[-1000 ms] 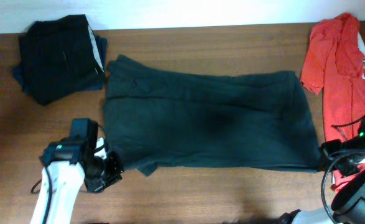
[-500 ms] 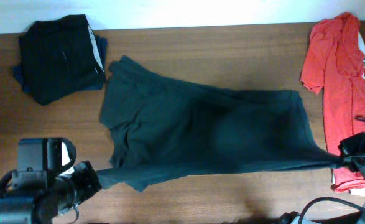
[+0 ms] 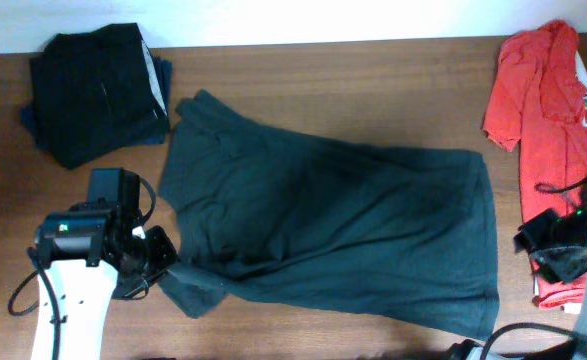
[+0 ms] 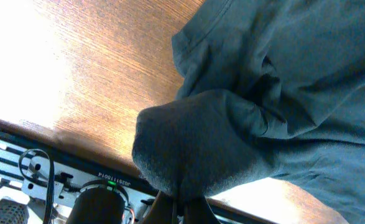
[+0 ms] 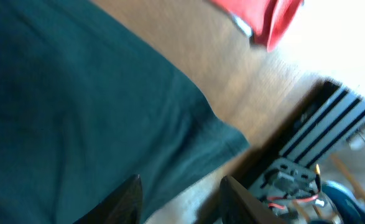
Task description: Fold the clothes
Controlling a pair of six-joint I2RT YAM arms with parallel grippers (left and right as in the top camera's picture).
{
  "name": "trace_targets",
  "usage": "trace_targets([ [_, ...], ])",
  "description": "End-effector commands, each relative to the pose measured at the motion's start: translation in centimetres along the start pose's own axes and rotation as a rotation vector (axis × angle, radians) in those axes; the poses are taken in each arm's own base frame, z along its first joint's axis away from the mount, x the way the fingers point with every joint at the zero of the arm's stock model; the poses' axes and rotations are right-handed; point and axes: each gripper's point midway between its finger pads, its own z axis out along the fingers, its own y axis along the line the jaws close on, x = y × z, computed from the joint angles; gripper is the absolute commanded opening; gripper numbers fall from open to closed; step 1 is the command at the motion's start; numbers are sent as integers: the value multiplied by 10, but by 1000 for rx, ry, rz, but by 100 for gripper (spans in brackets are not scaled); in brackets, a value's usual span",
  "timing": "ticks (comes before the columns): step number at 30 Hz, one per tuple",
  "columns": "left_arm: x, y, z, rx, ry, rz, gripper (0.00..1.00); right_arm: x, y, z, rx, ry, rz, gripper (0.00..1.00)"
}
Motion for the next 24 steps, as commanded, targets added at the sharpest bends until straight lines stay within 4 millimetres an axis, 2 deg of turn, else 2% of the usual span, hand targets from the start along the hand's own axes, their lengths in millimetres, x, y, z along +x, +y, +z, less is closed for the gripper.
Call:
trace_targets([
  [1, -1, 1, 1, -13, 0, -3, 1, 13, -8, 32, 20, 55, 39, 43],
  [5, 0, 1, 1, -14, 2, -3, 1, 18, -33, 65, -15, 126, 157, 44],
  [8, -1, 1, 1, -11, -1, -2, 1, 29, -28, 78, -84, 182, 168, 49],
  [9, -1, 1, 1, -11, -1, -3, 1, 31, -28, 86, -86, 179, 179, 88],
  [11, -1, 1, 1, -12, 0, -3, 1, 39, -35, 102, -46, 189, 279, 82],
  [14, 0, 1, 1, -14, 2, -3, 1, 40, -34, 120, -60, 171, 313, 83],
  [19, -1, 1, 1, -12, -1, -3, 1, 53, -39, 148, -51, 171, 376, 81],
  [20, 0, 1, 1, -14, 2, -3, 1, 55, -40, 150, -51, 172, 376, 66],
  [21, 0, 1, 1, -14, 2, -3, 1, 54, -39, 150, -53, 169, 377, 41],
  [22, -1, 1, 1, -11, 0, -3, 1, 54, -39, 150, -52, 169, 383, 29],
  [23, -1, 0, 1, -9, 1, -3, 1, 54, -39, 150, -53, 168, 383, 10],
  [24, 1, -3, 1, 11, 12, -3, 1, 52, -38, 149, -56, 163, 382, 4],
])
